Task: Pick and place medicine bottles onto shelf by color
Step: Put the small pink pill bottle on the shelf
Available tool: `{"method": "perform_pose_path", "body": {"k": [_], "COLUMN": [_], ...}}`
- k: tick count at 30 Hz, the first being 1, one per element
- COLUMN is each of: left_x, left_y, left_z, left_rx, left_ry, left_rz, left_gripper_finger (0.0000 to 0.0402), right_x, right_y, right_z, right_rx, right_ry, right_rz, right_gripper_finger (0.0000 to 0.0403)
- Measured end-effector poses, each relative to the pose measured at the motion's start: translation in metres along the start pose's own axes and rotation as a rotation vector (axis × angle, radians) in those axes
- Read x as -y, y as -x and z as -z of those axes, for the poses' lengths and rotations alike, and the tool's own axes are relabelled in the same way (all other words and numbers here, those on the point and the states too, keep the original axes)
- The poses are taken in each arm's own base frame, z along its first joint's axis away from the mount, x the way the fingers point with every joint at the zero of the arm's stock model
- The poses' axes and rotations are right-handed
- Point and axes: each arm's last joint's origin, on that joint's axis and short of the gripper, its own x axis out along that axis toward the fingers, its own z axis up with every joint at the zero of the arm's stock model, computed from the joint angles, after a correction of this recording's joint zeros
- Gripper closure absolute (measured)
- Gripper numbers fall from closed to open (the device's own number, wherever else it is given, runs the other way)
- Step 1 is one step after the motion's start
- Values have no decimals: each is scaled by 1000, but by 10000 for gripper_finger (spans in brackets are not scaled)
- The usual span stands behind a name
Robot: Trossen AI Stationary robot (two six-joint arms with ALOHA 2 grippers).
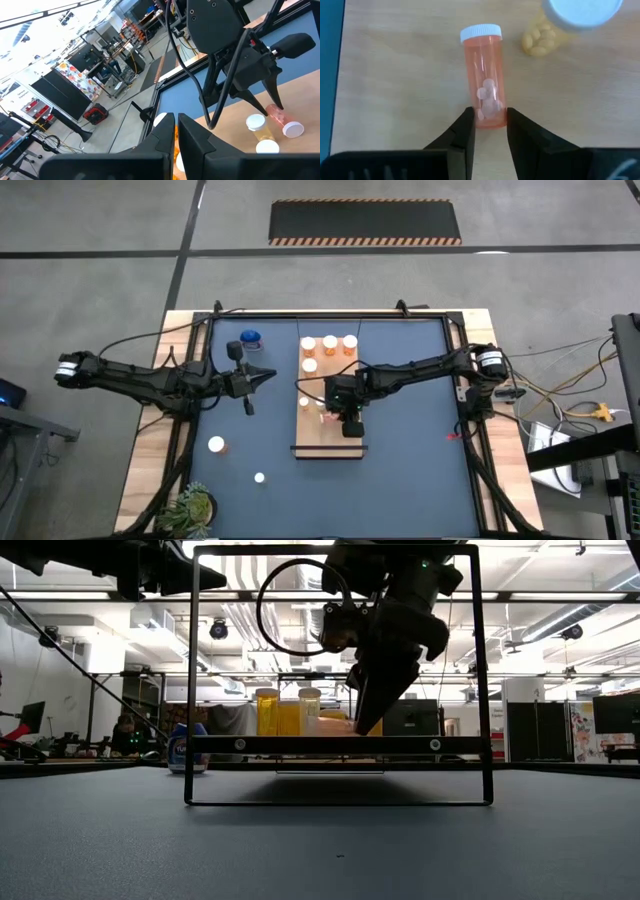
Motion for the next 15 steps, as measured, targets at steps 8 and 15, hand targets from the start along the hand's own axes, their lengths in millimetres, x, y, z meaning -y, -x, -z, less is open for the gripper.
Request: {"method": "perform_pose_path", "body": {"k": [8, 15], "left_x": [-2, -4], "left_y": [0, -2], "left_z": [-3, -9], "left_rx": [28, 106], "left_ry": [14, 137], "left_rz": [-15, -23], "left_gripper_finger": [398, 398], "right_x": [-6, -12], "right_y": [43, 77], "right_z": [0, 9], "right_rx": [64, 332], "right_ry": [44, 89], "right_rz": [12, 41], "right_gripper_finger": [314, 325]}}
